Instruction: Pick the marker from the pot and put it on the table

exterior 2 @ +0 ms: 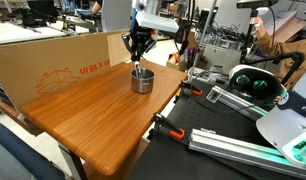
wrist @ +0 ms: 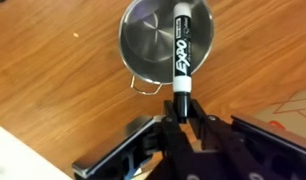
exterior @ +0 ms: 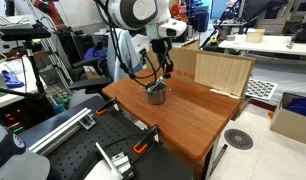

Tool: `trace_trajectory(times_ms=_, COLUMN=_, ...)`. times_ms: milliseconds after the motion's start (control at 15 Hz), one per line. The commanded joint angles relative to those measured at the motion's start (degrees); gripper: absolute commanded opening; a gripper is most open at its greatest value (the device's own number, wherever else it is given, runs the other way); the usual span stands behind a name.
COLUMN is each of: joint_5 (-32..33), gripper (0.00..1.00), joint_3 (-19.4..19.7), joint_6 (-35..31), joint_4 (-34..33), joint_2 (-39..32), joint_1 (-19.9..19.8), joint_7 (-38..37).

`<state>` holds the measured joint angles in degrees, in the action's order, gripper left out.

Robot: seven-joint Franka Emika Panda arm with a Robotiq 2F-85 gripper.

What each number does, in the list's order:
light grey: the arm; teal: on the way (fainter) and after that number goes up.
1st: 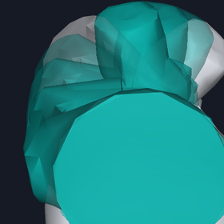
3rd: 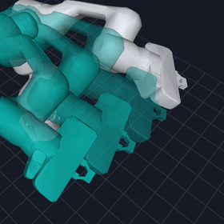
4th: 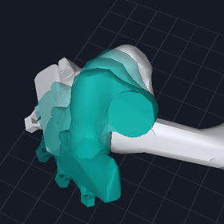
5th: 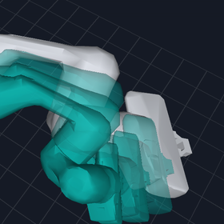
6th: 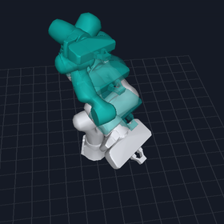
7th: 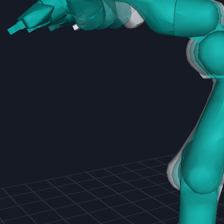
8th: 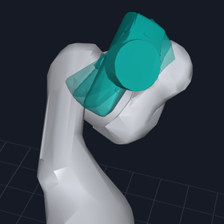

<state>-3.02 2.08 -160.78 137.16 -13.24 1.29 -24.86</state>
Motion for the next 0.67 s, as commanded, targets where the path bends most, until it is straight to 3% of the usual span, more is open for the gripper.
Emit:
trace_trajectory(times_ms=0, joint_5=0.94, gripper=0.05, joint_3=1.33, joint_6=0.22, joint_4=-1.05, joint_2=1.83, joint_1=2.62, joint_7=-2.06)
trace_trajectory(times_ms=600, joint_5=6.53, gripper=0.05, joint_3=0.58, joint_6=1.39, joint_4=-5.11, joint_2=5.34, joint_1=6.94, joint_7=-9.41)
